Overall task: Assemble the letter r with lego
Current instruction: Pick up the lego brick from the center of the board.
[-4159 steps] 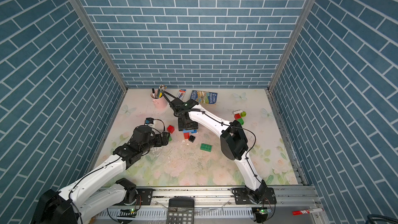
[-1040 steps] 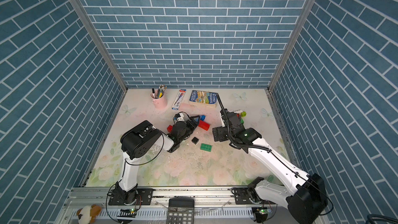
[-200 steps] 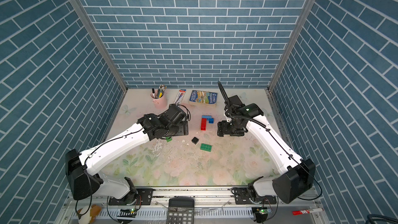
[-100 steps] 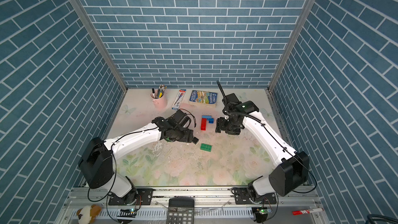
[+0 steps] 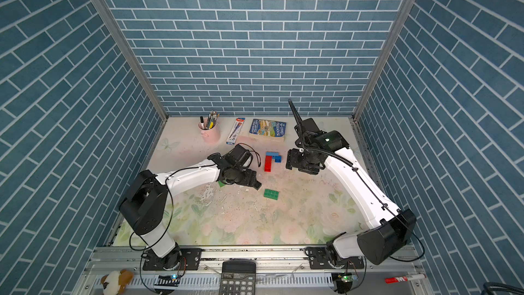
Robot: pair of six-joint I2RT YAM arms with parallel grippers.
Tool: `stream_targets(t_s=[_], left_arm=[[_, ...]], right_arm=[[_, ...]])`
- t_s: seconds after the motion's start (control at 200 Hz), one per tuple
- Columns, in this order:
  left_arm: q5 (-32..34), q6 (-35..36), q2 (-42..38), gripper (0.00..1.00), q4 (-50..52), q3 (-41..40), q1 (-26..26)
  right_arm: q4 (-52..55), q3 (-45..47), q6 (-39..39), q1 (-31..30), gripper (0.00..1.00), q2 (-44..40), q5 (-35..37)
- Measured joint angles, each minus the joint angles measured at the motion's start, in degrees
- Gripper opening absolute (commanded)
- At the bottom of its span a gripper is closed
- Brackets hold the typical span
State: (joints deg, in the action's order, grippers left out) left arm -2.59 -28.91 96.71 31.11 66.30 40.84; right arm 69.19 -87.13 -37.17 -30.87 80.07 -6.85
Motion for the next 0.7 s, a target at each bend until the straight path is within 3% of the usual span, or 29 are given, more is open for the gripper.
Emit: stream_targets(t_s=[0.16,0.295,0.7], left_arm=[[10.0,-5.8,-10.8,0.87,8.7,0.0,-0.2],[14.1,-11.2,-16.4,0.88,13.4,-0.4,-0.5],[15.4,-23.5,-9.8,0.84,13.6,-5.1,-2.6]], right_arm=[[0.4,-2.9,1.8,0.0,0.85,1.5,-0.3],[1.8,-7.2,4.3,0.0,0.97,3.5,-0.7],[6.4,-19.2,10.2,0.3,0.98,8.5,-0.9]])
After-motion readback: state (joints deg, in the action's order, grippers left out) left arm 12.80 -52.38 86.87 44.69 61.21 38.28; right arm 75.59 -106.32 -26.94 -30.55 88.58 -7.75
